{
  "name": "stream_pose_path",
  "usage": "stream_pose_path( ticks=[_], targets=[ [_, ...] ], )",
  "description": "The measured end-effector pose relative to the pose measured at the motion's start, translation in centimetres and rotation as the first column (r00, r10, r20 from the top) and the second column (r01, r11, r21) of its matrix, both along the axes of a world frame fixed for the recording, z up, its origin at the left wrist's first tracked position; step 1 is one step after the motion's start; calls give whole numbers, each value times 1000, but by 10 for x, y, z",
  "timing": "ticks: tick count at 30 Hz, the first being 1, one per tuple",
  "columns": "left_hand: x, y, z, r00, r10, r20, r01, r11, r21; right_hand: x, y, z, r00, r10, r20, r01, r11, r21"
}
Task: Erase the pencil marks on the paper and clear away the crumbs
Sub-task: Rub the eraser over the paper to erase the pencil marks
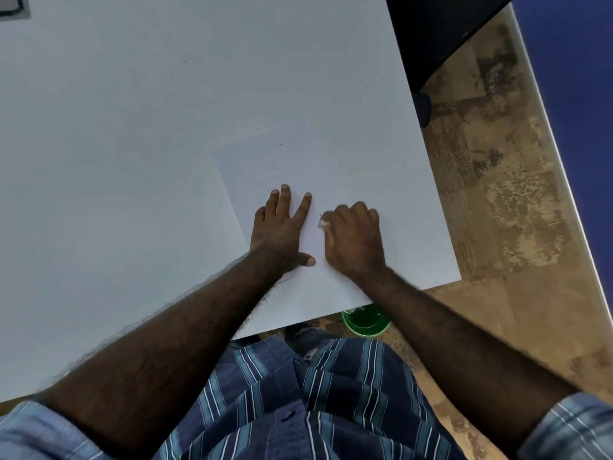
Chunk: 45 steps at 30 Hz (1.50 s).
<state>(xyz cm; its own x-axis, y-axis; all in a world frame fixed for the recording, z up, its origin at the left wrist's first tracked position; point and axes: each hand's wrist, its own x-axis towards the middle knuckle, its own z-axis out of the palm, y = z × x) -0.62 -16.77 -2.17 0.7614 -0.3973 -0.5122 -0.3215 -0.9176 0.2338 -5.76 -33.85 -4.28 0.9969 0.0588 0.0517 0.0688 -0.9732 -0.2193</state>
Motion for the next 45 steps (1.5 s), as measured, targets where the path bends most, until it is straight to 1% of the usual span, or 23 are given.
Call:
stream_pose_path(
  ticks=[3, 9, 13, 15, 17, 19, 21, 22, 23, 26, 28, 30, 32, 36, 37, 42, 45],
  targets=[
    [0, 0, 0, 1000, -1, -10, 1, 1000, -6, 29, -8, -3, 996, -94, 9, 94, 996, 0],
    [1, 1, -2, 999, 24, -21, -25, 999, -40, 19, -8, -6, 992, -127, -2, 127, 991, 32],
    [8, -1, 0, 993, 71, 98, -64, 995, -72, 21, -7, -9, 990, -142, -17, 143, 989, 39],
    [11, -3, 1, 990, 69, 125, -63, 997, -52, 21, -8, -7, 990, -141, -17, 142, 989, 46],
    [13, -5, 1, 991, 49, 121, -46, 999, -23, 16, -5, -2, 994, -111, -15, 112, 991, 70],
    [13, -5, 0, 992, 33, 120, -32, 999, -6, 7, 3, 1, 1000, 6, -22, -4, 997, 77],
    [13, -4, -1, 993, 22, 112, -22, 1000, 3, -2, 10, 0, 991, 132, -16, -131, 990, 43],
    [13, -4, -1, 994, 18, 110, -19, 1000, 7, 1, 9, 0, 989, 149, -4, -149, 988, 29],
    [13, -4, 0, 994, 14, 109, -16, 1000, 14, 9, 7, -1, 991, 131, 11, -131, 991, 18],
    [14, -4, 1, 995, 9, 98, -11, 1000, 23, 42, 1, -6, 999, 3, 50, -3, 1000, 1],
    [14, -5, 2, 996, 8, 90, -11, 1000, 29, 59, -1, -10, 995, -86, 49, 86, 996, 20],
    [14, -5, 2, 996, 11, 87, -13, 1000, 28, 60, 3, -10, 989, -141, 45, 139, 989, 44],
    [13, -4, 0, 996, 18, 87, -20, 1000, 19, 44, 11, -7, 989, -146, 29, 144, 988, 52],
    [13, -3, -1, 995, 22, 94, -23, 1000, 3, -3, 23, 1, 1000, 4, -27, -3, 999, 45],
    [13, -3, -2, 995, 26, 95, -26, 1000, -1, -5, 23, 1, 999, 16, -32, -15, 999, 35],
    [13, -5, -2, 995, 38, 88, -37, 999, -10, 57, 16, -7, 995, -97, 19, 97, 995, -25],
    [15, -4, -1, 997, 31, 72, -31, 1000, -2, 82, 16, -10, 991, -131, 14, 132, 991, -27]
  ],
)
